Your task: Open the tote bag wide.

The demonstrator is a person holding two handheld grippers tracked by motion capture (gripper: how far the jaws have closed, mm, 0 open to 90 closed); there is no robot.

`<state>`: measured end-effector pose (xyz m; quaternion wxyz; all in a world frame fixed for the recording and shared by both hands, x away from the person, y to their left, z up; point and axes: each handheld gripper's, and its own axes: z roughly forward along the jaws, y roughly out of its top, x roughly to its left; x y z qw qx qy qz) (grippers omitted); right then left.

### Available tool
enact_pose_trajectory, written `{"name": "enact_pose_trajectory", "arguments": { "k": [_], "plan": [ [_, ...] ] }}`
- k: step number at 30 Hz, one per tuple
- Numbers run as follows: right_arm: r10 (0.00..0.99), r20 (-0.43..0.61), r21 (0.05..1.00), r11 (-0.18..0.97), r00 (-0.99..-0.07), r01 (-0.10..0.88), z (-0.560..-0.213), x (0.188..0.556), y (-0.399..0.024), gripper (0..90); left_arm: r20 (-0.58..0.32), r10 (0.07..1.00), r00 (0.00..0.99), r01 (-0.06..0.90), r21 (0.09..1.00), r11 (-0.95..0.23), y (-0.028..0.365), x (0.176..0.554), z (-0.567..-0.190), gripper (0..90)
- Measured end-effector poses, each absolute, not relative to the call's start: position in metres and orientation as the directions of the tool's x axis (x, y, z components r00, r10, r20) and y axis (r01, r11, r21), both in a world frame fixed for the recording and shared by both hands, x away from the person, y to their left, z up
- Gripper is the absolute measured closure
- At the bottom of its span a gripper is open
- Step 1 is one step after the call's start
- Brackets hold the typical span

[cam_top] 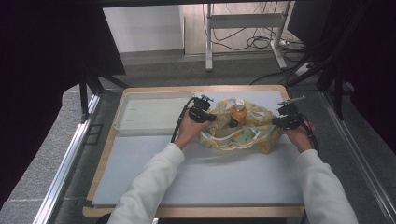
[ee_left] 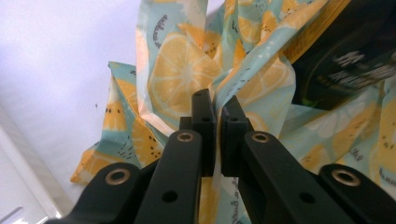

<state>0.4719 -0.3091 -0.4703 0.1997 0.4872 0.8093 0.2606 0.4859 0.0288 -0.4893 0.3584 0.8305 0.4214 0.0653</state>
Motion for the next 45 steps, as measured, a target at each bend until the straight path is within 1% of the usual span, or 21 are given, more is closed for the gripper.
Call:
{"name": "enact_pose_trajectory", "arguments": {
  "k": [7,16,23,25,27,28,29,32,34,35,37,39,42,43,45],
  "plan": [
    [0.892,-0.055,0.6,0.388,-0.448,0.7,-0.487,0.474,-0.316,86.1,-0.186,0.742,0.643,0.655,0.636,-0.408,0.022,0.484,-0.504,87.4],
    [0.892,-0.027,0.616,0.37,-0.451,0.695,-0.481,0.47,-0.322,85.4,-0.18,0.742,0.646,0.655,0.631,-0.417,0.021,0.483,-0.506,87.2],
    [0.889,-0.02,0.6,0.376,-0.457,0.706,-0.488,0.468,-0.321,84.6,-0.178,0.739,0.65,0.654,0.625,-0.426,0.02,0.483,-0.508,86.8],
    [0.891,-0.014,0.595,0.373,-0.454,0.712,-0.488,0.468,-0.322,81.9,-0.181,0.736,0.652,0.653,0.627,-0.425,0.02,0.482,-0.508,85.7],
    [0.893,-0.025,0.595,0.374,-0.449,0.711,-0.487,0.468,-0.323,77.4,-0.18,0.736,0.652,0.648,0.637,-0.418,0.021,0.481,-0.506,82.5],
    [0.895,-0.029,0.6,0.373,-0.446,0.708,-0.485,0.468,-0.323,75.3,-0.176,0.736,0.653,0.64,0.647,-0.414,0.021,0.48,-0.504,79.5],
    [0.898,-0.029,0.608,0.365,-0.44,0.705,-0.483,0.467,-0.324,71.0,-0.171,0.736,0.656,0.634,0.654,-0.413,0.021,0.479,-0.502,75.3],
    [0.905,-0.036,0.635,0.348,-0.424,0.69,-0.475,0.463,-0.326,55.4,-0.155,0.732,0.663,0.604,0.688,-0.402,0.023,0.474,-0.493,64.1],
    [0.91,-0.032,0.657,0.331,-0.413,0.678,-0.468,0.458,-0.327,47.1,-0.165,0.728,0.666,0.591,0.712,-0.38,0.026,0.47,-0.484,55.1],
    [0.913,-0.025,0.669,0.319,-0.408,0.671,-0.464,0.456,-0.327,44.7,-0.167,0.726,0.667,0.587,0.718,-0.374,0.027,0.469,-0.482,51.6],
    [0.914,-0.027,0.69,0.31,-0.405,0.654,-0.456,0.451,-0.328,40.2,-0.175,0.719,0.673,0.577,0.732,-0.362,0.031,0.465,-0.474,47.5],
    [0.915,-0.039,0.71,0.309,-0.402,0.633,-0.448,0.446,-0.329,37.1,-0.185,0.714,0.675,0.567,0.749,-0.342,0.035,0.461,-0.467,45.7],
    [0.915,-0.033,0.739,0.293,-0.401,0.607,-0.437,0.438,-0.329,36.7,-0.179,0.702,0.689,0.545,0.766,-0.34,0.04,0.455,-0.458,47.4],
    [0.913,-0.033,0.747,0.292,-0.406,0.597,-0.432,0.435,-0.328,38.1,-0.174,0.696,0.696,0.534,0.774,-0.341,0.041,0.452,-0.454,50.0],
    [0.905,-0.031,0.769,0.294,-0.425,0.568,-0.423,0.428,-0.325,43.6,-0.169,0.682,0.711,0.521,0.779,-0.349,0.042,0.449,-0.45,55.3]
  ]
}}
